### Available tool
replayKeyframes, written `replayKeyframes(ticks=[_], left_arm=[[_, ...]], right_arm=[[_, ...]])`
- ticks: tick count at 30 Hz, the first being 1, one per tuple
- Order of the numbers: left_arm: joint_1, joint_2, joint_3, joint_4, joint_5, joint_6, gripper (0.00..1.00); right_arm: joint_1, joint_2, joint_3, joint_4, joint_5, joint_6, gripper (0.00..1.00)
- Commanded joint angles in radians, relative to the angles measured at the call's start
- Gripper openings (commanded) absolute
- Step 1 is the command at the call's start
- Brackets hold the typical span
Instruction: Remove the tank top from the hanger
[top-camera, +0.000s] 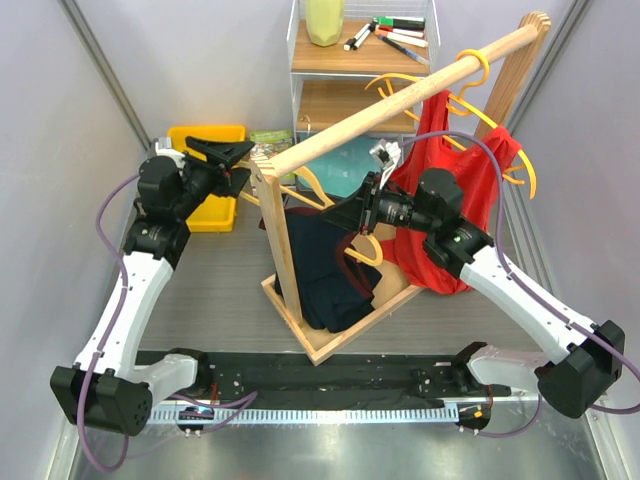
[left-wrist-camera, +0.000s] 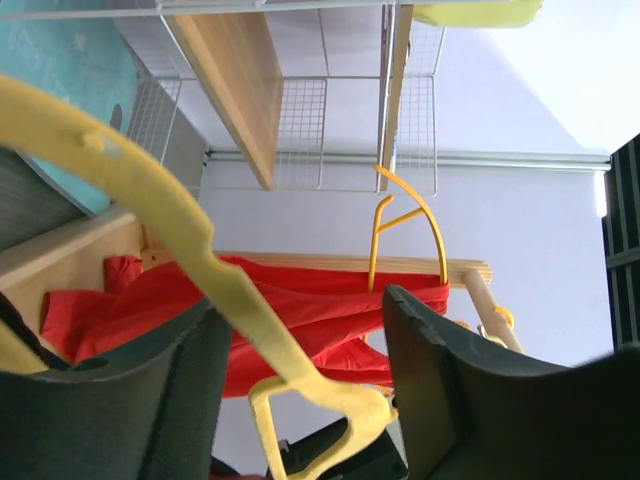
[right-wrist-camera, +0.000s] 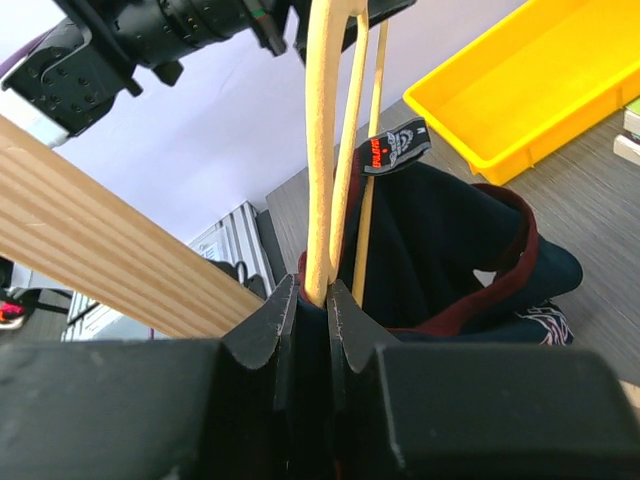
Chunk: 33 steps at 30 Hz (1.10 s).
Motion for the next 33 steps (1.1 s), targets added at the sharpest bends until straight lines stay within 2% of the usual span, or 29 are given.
replayKeyframes(ticks=[1, 2, 5, 6, 8, 9, 18, 21, 22, 24, 25, 27, 33], left_arm=[[0.004, -0.01, -0.008, 0.044, -0.052, -0.037, 0.56], [0.004, -0.014, -0.018, 0.063, -0.061, -0.045, 0.53], [0.004, -0.02, -0.033, 0.098, -0.065, -0.039, 0.34], [0.004, -0.022, -0.031, 0.098, -0.071, -0.036, 0.21], [0.004, -0.022, -0.027, 0.1, -0.075, -0.024, 0.12], [0.005, -0.022, -0.028, 0.098, -0.079, -0.027, 0.0], [0.004, -0.037, -0.087, 0.166, -0.085, -0.143, 0.0], [0.004, -0.048, -0.096, 0.181, -0.096, -0.169, 0.0], [0.005, -0.053, -0.097, 0.186, -0.098, -0.174, 0.0], [0.004, -0.062, -0.107, 0.199, -0.096, -0.188, 0.0], [0.005, -0.066, -0.113, 0.213, -0.096, -0.194, 0.0], [0.005, -0.074, -0.128, 0.242, -0.084, -0.218, 0.0], [0.005, -0.079, -0.139, 0.285, -0.056, -0.235, 0.0]], right_arm=[[0.026, -0.016, 0.058, 0.055, 0.015, -0.047, 0.01], [0.028, -0.016, 0.058, 0.058, 0.019, -0.047, 0.01], [0.037, -0.013, 0.058, 0.061, 0.027, -0.049, 0.01], [0.038, -0.009, 0.058, 0.057, 0.035, -0.05, 0.01], [0.04, -0.007, 0.064, 0.031, 0.056, -0.056, 0.02], [0.038, -0.005, 0.07, 0.02, 0.079, -0.061, 0.03], [0.04, -0.033, 0.075, -0.051, 0.121, -0.049, 0.23], [0.04, -0.048, 0.08, -0.083, 0.119, -0.05, 0.36], [0.04, -0.061, 0.081, -0.116, 0.119, -0.052, 0.46], [0.04, -0.081, 0.083, -0.15, 0.124, -0.055, 0.53], [0.04, -0.093, 0.08, -0.19, 0.13, -0.059, 0.6], [0.04, -0.137, 0.066, -0.238, 0.148, -0.082, 0.65], [0.04, -0.238, 0.012, -0.387, 0.176, -0.164, 0.65]])
